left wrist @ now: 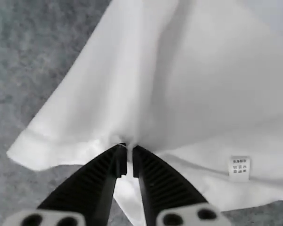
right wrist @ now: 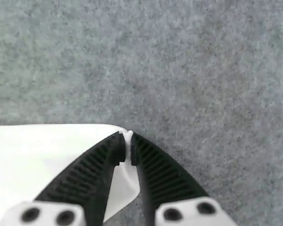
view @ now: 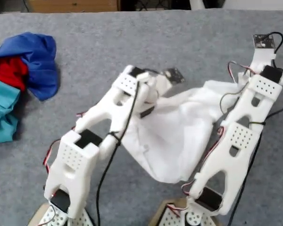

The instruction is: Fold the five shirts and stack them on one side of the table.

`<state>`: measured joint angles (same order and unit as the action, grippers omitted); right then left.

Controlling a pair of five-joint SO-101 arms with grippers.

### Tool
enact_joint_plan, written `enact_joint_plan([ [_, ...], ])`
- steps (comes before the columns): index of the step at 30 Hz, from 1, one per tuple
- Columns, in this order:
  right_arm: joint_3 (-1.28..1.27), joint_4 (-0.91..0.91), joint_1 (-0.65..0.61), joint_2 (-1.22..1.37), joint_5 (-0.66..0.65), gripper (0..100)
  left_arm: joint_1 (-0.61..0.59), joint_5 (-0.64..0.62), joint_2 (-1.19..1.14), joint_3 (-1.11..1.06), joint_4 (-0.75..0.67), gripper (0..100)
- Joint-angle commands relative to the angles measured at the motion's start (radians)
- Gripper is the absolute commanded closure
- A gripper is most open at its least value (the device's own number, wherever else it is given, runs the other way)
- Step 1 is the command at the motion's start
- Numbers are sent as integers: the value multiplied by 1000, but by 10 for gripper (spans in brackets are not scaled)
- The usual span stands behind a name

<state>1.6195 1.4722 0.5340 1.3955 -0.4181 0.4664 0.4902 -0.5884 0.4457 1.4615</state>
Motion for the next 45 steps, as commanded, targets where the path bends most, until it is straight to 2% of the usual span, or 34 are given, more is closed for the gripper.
enact_joint_plan([
  [1,51,-11,-21,-19,-3,985,-38,-68,69,127,52,972],
  [4,54,9,-35,-44,-2,985,-54,-103,78,188,104,972],
  [8,50,78,-55,-91,5,985,-56,-104,124,275,199,972],
  [13,51,83,-68,-82,2,985,-51,-104,172,317,293,972],
  [23,51,69,-64,-81,-5,985,-51,-75,446,130,299,972],
  [33,54,84,-72,-107,-5,985,-82,-74,482,97,296,972],
  [39,53,265,-137,-389,-5,985,-105,-126,483,242,298,972],
  [45,51,276,-193,-794,12,985,-183,-235,505,440,298,972],
])
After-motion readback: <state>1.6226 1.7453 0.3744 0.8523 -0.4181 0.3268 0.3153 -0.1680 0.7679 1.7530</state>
